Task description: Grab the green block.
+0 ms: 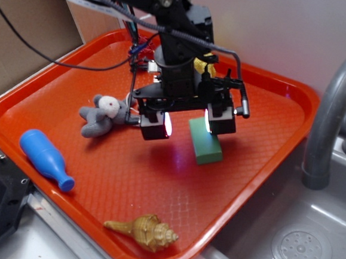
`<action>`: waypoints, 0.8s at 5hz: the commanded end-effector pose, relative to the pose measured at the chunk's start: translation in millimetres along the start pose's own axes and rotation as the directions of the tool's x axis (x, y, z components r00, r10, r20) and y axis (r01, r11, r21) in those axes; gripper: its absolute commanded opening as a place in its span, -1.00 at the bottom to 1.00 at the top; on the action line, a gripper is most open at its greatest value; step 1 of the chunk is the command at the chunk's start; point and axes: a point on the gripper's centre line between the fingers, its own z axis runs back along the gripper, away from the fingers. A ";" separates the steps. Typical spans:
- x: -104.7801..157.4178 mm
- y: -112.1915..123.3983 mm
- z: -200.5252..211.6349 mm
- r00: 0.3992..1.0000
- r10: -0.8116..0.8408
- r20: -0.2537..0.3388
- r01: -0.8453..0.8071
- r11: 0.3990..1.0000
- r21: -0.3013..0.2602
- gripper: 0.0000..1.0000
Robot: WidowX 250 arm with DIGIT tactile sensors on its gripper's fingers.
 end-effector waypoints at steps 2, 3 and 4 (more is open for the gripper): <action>8.7 -9.3 -25.4 0.998 -0.058 0.016 0.060 0.990 -0.127 -1.00; 17.2 -1.1 -23.8 0.995 -0.098 0.004 0.098 0.990 -0.105 -1.00; 21.0 0.2 -17.8 0.992 -0.127 -0.007 0.125 0.986 -0.111 -1.00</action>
